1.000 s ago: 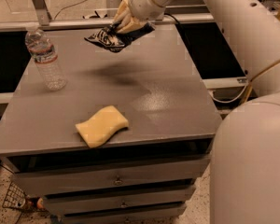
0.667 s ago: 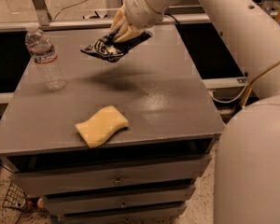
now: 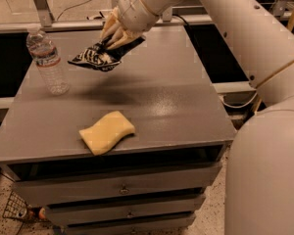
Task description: Move blue chip bag near water bottle
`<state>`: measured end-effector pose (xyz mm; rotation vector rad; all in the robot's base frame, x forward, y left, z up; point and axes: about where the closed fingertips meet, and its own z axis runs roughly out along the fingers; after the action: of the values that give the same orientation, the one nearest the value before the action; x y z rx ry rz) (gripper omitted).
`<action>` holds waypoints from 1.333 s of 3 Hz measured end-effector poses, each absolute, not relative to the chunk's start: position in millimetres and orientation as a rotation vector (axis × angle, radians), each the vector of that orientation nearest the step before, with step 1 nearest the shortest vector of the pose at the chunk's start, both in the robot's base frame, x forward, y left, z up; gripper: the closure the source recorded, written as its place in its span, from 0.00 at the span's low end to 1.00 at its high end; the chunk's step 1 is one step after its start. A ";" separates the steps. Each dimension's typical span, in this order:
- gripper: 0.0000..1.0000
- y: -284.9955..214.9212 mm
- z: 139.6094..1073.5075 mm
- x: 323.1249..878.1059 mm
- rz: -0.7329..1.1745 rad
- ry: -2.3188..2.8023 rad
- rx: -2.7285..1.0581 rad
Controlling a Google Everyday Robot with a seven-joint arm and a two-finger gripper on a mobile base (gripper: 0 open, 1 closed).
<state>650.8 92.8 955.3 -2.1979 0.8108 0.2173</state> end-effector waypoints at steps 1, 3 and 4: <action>1.00 106.0 961.1 637.3 0.252 0.715 -2.207; 1.00 127.3 952.7 626.1 0.319 0.646 -2.229; 1.00 130.6 924.1 623.4 0.395 0.645 -2.240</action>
Offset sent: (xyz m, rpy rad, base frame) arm -0.0360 0.0427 0.0018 0.0558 0.0194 0.1981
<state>623.4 130.6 924.1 -2.2399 0.6448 0.3948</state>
